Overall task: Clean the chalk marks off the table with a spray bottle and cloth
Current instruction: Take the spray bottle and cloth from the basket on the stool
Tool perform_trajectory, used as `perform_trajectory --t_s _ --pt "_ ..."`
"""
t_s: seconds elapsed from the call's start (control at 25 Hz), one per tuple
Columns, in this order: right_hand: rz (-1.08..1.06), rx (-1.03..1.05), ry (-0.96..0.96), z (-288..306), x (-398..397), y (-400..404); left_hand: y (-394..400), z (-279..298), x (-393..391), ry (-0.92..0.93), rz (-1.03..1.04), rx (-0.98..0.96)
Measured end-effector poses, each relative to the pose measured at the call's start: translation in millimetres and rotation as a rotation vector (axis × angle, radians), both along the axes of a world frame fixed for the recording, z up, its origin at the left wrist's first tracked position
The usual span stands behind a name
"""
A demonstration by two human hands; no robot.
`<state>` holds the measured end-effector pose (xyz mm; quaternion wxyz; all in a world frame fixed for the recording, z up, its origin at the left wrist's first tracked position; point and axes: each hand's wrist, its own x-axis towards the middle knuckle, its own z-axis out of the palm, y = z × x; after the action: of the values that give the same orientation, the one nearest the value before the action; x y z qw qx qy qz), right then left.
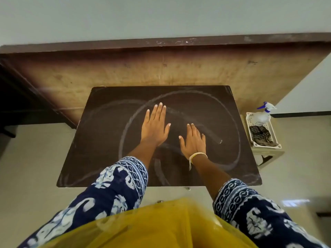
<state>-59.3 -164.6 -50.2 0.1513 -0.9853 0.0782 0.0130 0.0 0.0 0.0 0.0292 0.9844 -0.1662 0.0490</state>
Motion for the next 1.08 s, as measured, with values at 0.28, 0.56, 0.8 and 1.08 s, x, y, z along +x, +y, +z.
perform_trajectory --t_s 0.28,0.56,0.8,1.08 --pt "-0.087 0.032 0.065 -1 5 -7 -7 -7 10 0.158 -0.073 0.001" --pt "-0.284 0.13 0.114 -2 2 -47 -58 -7 12 0.296 -0.244 0.015" --pt "-0.348 0.145 0.105 1 -1 -130 -137 -8 12 0.333 -0.335 0.024" --pt "-0.439 0.292 0.086 -6 -11 -283 -281 -24 -5 0.359 -0.284 -0.039"
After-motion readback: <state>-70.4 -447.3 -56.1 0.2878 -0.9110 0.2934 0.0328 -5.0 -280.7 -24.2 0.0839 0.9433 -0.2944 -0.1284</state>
